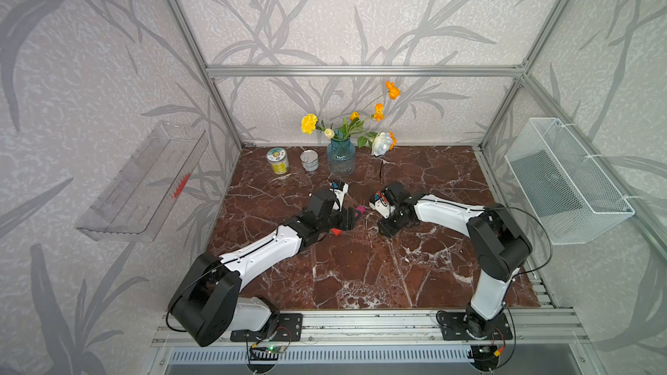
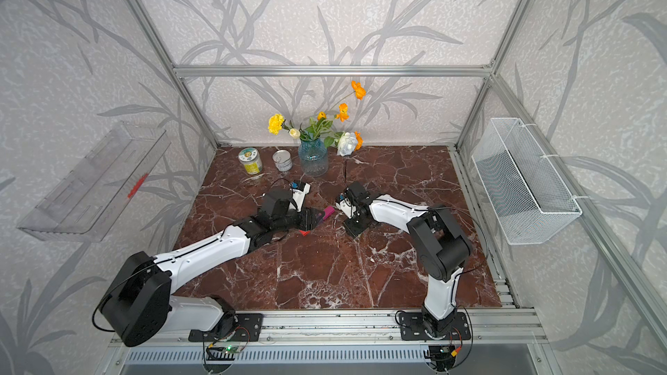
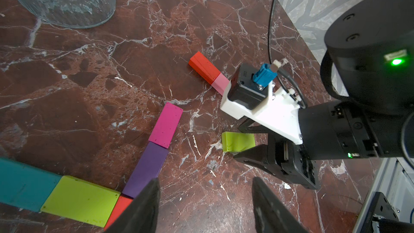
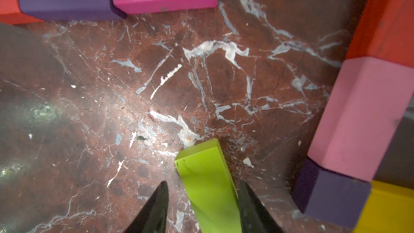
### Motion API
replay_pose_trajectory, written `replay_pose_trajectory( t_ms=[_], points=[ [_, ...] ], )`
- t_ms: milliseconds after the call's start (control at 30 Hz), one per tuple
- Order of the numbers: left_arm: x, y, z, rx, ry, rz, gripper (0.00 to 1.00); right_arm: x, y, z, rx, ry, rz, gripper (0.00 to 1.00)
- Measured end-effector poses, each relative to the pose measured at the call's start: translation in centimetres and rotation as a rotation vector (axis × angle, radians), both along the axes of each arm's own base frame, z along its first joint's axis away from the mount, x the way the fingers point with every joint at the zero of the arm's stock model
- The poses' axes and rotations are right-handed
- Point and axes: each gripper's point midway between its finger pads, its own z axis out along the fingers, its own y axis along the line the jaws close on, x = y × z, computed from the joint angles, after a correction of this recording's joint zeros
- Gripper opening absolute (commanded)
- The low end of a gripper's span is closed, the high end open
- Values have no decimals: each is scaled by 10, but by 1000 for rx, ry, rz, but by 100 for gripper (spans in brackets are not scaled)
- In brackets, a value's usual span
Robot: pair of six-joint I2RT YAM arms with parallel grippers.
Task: Assemble the letter v with building blocks
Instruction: Pick up the building block from the center of the board, then assemble the building block at the center of the board.
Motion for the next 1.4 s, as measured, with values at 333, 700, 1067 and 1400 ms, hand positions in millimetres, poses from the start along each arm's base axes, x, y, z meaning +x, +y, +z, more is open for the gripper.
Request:
replay_pose_trajectory(
  t_ms=[333,700,1067,1400],
  points=[
    [1,0,-6,10,12,3,64,-5,-5,-4,-100,17,12,27],
    [1,0,-7,11,13,3,63,-4,1,3,-87,8,18,18],
    [5,-16,4,-22,4,-61,60,27,-7,52,1,-120,-115,18],
    [34,-55,10,-61,2,-123,56,53,-74,61,23,-149,-398,17]
  ],
)
